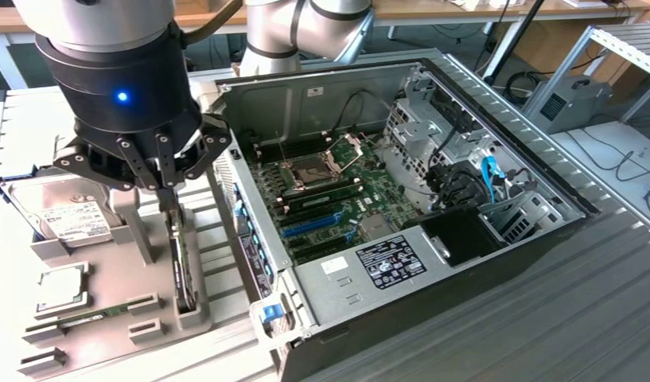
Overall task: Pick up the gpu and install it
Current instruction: 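Reach for the gpu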
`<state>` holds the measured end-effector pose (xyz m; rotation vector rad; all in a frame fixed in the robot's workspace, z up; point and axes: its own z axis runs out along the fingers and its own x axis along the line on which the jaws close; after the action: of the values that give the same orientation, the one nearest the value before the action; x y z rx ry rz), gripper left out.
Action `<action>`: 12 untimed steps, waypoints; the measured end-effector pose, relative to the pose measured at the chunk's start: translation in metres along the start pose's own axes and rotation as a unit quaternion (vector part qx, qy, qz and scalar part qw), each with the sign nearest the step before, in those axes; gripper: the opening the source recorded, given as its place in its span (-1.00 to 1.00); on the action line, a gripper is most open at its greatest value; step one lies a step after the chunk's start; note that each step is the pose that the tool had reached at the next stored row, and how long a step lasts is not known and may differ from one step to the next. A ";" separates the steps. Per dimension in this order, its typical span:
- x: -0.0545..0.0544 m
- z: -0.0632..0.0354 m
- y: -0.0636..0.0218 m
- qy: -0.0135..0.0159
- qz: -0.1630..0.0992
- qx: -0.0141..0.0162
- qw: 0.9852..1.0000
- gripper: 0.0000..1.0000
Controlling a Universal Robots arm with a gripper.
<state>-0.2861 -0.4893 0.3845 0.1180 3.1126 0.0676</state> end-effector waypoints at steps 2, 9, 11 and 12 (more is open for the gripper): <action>0.000 0.0000 -0.0014 0.000 0.000 0.000 1.000 -0.79; 0.000 0.0000 -0.0027 0.000 0.000 0.000 1.000 -0.79; 0.000 0.0000 -0.0027 0.000 0.000 0.000 1.000 -0.79; 0.000 0.0000 -0.0027 0.000 0.000 0.000 1.000 -0.79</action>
<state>-0.2861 -0.4920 0.3844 0.1180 3.1125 0.0677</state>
